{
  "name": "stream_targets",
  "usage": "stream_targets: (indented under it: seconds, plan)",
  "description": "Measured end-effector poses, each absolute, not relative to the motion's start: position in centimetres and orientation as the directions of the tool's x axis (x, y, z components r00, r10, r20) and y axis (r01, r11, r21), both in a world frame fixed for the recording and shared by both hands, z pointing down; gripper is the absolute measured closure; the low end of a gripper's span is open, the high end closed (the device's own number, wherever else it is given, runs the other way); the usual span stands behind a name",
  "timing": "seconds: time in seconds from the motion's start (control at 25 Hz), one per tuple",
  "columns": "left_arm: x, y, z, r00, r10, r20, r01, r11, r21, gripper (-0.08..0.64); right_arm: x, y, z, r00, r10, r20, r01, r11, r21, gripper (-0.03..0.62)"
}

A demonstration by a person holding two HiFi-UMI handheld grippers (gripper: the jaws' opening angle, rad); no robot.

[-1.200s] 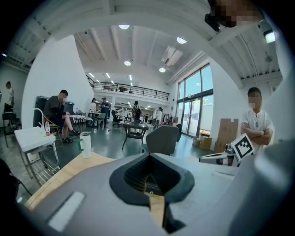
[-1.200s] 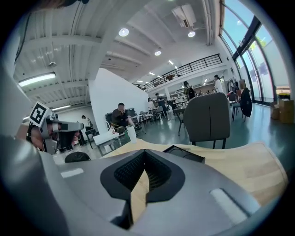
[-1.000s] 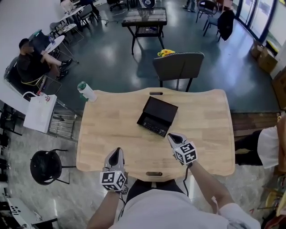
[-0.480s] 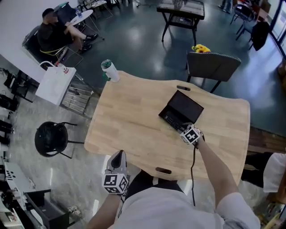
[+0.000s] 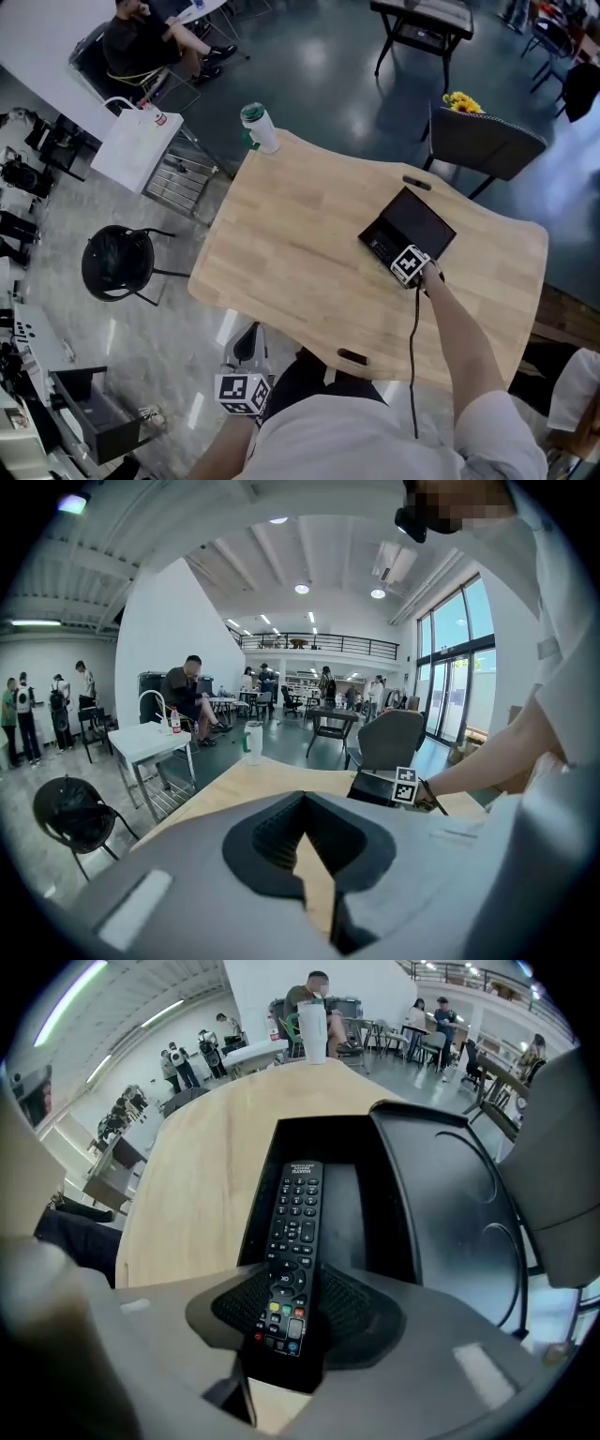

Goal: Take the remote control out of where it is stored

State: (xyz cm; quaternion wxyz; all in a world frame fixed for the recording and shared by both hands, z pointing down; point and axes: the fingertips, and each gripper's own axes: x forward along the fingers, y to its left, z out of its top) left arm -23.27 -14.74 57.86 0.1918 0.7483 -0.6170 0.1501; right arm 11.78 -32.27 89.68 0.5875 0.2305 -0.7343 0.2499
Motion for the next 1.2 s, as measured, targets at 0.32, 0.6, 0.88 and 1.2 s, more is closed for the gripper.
stream_targets:
  seconds: [0.32,0.6,0.88,1.2]
  plan:
    - [-23.6,-14.9,59.1,0.181,-0.858,0.480,-0.983,-0.148,0.106,0.560,11.7,-32.9,91.0,-0.151,0.001,0.989,-0.598,0.796,-0.092,0.379]
    - [-23.0,-15.5,59.0,0.196,-0.855,0.481,-0.981,-0.163,0.109,0.560,11.7,-34.7,90.7,-0.192,-0.072,0.979,-0.643,0.763,-0.070,0.413]
    - [-22.2,-15.5,59.5,0.212,-0.846,0.489,-0.977,-0.182,0.109,0.560,10.7,-33.9,91.5,-0.151,-0.046,0.988,-0.574,0.817,-0.049,0.400]
    - [-21.9,-16.1,60.0,0.228,-0.836,0.499,-0.973,-0.204,0.104,0.560,10.8,-32.8,92.7,-0.131,-0.049,0.990,-0.552,0.833,-0.031,0.480]
